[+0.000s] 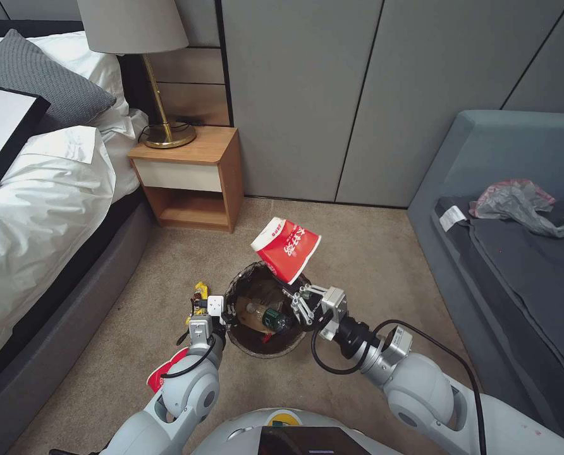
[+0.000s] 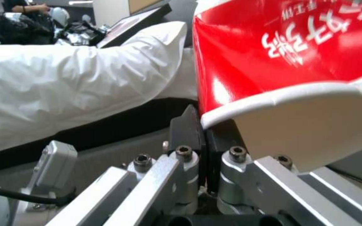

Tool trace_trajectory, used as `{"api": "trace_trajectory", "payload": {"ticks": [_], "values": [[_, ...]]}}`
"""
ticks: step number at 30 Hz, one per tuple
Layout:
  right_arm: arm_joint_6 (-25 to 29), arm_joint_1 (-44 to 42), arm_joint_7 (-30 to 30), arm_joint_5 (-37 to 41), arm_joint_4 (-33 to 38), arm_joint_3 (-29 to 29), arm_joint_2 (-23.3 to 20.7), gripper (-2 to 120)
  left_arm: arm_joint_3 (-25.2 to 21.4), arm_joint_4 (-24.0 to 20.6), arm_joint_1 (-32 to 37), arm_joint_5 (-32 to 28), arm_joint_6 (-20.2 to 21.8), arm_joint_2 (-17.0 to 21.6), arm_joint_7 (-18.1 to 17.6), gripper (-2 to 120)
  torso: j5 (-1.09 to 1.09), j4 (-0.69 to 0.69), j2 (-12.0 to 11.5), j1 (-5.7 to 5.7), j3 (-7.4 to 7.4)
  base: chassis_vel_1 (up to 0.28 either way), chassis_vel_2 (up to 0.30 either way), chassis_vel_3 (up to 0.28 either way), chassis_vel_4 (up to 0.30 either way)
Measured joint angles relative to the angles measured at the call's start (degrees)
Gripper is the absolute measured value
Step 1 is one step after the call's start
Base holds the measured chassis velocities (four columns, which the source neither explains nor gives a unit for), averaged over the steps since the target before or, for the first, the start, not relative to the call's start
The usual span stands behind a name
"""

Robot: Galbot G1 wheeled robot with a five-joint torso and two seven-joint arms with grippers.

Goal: Pick up the trash bin, then pick up the garbage from the floor and place it into the trash bin.

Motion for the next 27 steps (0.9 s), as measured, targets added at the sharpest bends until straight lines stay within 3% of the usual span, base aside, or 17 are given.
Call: {"api": "trace_trajectory", "payload": {"ticks": [5,15,18,27], "values": [[0.5,1.9,-0.9,0.1,-1.0,-4.0,-0.9,0,0.0,0.2,-0.1,0.1,0.0,0.0,0.0,0,0.00,0.02,0.0,0.00,0.00,0.000,0.000,0.000,0.000],[0.6,3.1,-0.9,0.0,-1.7,-6.5,-1.0,0,0.1,0.2,-0.2,0.1,0.0,0.0,0.0,0,-0.02,-0.01,0.0,0.00,0.00,0.000,0.000,0.000,0.000],[0.6,6.9,-0.9,-0.3,-4.5,-12.7,-0.3,0,0.0,0.4,-0.5,0.0,0.0,0.0,0.0,0,-0.01,0.01,0.0,0.00,0.00,0.000,0.000,0.000,0.000],[0.6,11.0,-0.1,-0.6,-8.8,-19.1,1.0,0,-0.2,0.4,-0.5,-0.1,-0.1,0.0,0.0,0,0.00,0.01,0.0,0.00,0.00,0.000,0.000,0.000,0.000]]}}
